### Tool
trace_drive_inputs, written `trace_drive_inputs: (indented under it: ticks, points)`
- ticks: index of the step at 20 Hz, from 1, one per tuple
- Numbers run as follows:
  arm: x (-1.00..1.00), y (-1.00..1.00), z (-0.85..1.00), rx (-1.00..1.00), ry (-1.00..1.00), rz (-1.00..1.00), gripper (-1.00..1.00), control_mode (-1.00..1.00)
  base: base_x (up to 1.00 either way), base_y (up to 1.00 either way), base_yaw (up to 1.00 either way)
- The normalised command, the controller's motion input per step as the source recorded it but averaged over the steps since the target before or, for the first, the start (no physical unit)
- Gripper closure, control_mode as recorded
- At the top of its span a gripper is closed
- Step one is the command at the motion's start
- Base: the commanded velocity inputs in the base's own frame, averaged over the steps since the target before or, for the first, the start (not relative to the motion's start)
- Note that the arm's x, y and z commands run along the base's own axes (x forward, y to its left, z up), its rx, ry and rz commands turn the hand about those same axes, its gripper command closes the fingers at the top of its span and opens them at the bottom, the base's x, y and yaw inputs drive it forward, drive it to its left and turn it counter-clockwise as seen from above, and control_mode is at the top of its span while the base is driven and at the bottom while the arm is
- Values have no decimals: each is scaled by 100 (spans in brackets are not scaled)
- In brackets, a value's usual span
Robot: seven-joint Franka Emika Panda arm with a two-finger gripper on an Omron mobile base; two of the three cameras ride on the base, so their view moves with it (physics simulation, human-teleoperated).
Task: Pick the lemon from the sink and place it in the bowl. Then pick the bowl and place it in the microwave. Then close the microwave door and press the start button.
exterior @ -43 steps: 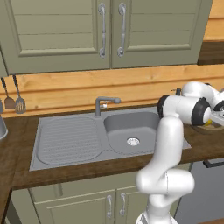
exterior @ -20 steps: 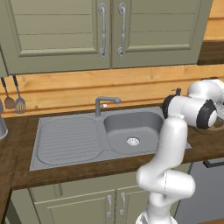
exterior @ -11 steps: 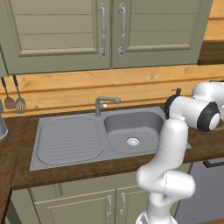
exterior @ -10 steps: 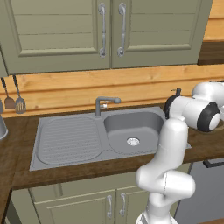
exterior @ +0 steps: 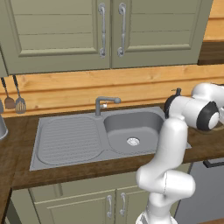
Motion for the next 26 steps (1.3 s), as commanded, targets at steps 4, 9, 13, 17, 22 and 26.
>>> trace_drive_inputs:
  ticks: [4, 9, 13, 17, 22, 26]
  points:
    - [27, -11, -24, 3, 0, -7, -100, -100, 0, 0, 0]
    - [41, -11, -19, 4, 0, -5, -100, -100, 0, 0, 0]
    - [4, -29, -20, 5, 0, -3, -100, -100, 0, 0, 0]
    - [0, -28, -15, 5, 0, -3, -100, -100, 0, 0, 0]
    - [0, -5, -22, 1, 0, -5, 100, -100, 0, 0, 0]
    - [0, 9, -3, 0, -5, -3, 100, -100, 0, 0, 0]
